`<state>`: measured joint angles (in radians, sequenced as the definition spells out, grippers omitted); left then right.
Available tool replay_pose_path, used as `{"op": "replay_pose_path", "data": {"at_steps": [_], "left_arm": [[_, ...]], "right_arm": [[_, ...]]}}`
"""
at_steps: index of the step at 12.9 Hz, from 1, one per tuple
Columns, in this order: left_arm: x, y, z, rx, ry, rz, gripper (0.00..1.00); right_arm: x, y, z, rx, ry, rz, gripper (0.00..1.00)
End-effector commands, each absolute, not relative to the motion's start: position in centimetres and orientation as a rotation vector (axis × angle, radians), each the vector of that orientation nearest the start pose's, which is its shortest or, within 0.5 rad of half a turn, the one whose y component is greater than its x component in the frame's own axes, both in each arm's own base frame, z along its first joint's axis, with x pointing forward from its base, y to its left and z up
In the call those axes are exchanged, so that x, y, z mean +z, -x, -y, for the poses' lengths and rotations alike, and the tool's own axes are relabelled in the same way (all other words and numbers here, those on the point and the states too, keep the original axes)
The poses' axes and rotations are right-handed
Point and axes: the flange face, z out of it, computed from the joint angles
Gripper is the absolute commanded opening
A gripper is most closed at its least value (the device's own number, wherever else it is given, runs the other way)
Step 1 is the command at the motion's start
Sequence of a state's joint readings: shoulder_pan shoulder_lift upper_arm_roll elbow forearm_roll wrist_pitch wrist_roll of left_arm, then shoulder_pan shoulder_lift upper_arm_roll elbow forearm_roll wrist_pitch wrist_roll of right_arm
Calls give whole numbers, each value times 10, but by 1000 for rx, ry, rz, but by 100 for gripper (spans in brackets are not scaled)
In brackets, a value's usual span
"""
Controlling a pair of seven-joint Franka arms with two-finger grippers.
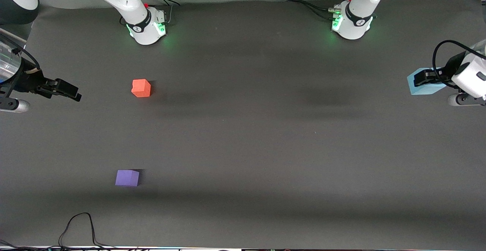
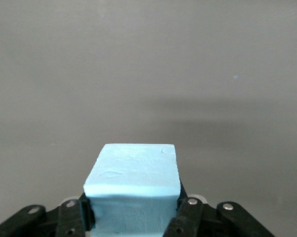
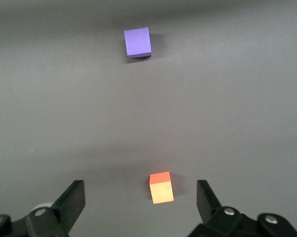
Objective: Place blue block between orange and purple blocks
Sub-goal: 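Lift the blue block with the left gripper toward the table middle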
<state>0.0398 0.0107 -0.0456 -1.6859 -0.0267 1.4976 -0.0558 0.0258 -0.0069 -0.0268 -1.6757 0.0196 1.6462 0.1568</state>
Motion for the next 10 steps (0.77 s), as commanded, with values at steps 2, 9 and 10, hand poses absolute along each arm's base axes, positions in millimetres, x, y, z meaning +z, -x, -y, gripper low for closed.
{"op": "replay_pose_path", "data": {"at_steps": [2, 9, 10], "left_arm": [[577, -533, 130, 266, 3137, 159, 13], [502, -517, 444, 231, 3166, 391, 13], [475, -515, 464, 254, 3175, 382, 14]], "right_arm": [[588, -554, 0, 21, 3114, -225, 100], [586, -555, 4, 26, 3110, -237, 100], [586, -555, 4, 26, 3110, -240, 100]]}}
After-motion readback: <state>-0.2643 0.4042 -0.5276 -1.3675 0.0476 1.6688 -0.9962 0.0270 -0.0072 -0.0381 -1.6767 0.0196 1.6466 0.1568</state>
